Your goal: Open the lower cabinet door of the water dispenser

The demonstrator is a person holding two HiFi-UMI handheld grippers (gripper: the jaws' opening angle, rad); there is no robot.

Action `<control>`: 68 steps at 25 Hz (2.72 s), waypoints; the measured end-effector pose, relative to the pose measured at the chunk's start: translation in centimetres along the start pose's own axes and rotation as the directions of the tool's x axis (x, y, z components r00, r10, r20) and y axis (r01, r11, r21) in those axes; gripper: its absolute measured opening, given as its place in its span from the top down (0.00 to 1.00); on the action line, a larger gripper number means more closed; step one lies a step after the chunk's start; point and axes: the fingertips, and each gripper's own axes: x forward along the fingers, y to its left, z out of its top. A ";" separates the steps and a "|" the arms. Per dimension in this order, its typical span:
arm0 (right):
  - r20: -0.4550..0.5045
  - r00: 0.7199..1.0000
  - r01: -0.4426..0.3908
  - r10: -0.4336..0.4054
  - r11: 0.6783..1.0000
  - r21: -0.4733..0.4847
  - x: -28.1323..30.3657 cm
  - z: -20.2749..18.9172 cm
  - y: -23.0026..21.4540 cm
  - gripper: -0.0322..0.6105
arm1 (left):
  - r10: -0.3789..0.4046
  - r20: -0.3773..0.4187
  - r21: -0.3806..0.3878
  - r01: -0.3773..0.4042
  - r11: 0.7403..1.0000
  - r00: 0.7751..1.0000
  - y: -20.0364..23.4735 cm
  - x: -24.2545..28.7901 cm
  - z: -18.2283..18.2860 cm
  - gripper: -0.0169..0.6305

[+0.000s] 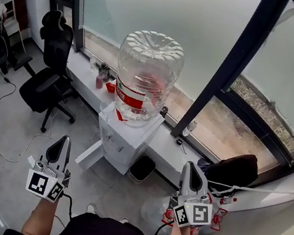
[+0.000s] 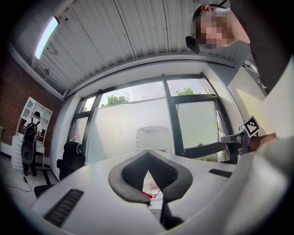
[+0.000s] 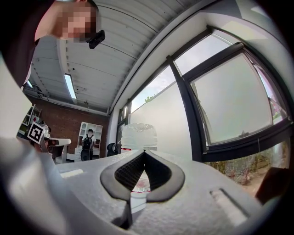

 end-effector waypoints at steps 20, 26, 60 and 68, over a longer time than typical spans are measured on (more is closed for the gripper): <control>-0.034 0.999 0.020 -0.020 1.000 -0.002 1.1 -1.0 2.3 0.94 | -0.032 0.003 -0.018 0.032 0.999 0.999 1.2 -0.4 -0.6 0.96; -0.042 0.999 0.015 -0.015 1.000 -0.009 0.9 -0.5 2.8 0.94 | -0.039 -0.012 -0.037 0.038 0.999 0.999 1.1 -0.6 -1.3 0.96; -0.048 0.999 -0.027 0.026 0.999 -0.031 0.4 -1.1 4.0 0.94 | -0.056 -0.002 -0.026 0.056 0.998 0.998 -1.1 -1.0 -0.9 0.96; -0.045 0.999 -0.015 0.013 0.999 -0.042 0.3 -0.8 4.0 0.94 | -0.066 0.009 -0.033 0.066 0.997 0.998 -1.1 -0.7 -1.0 0.96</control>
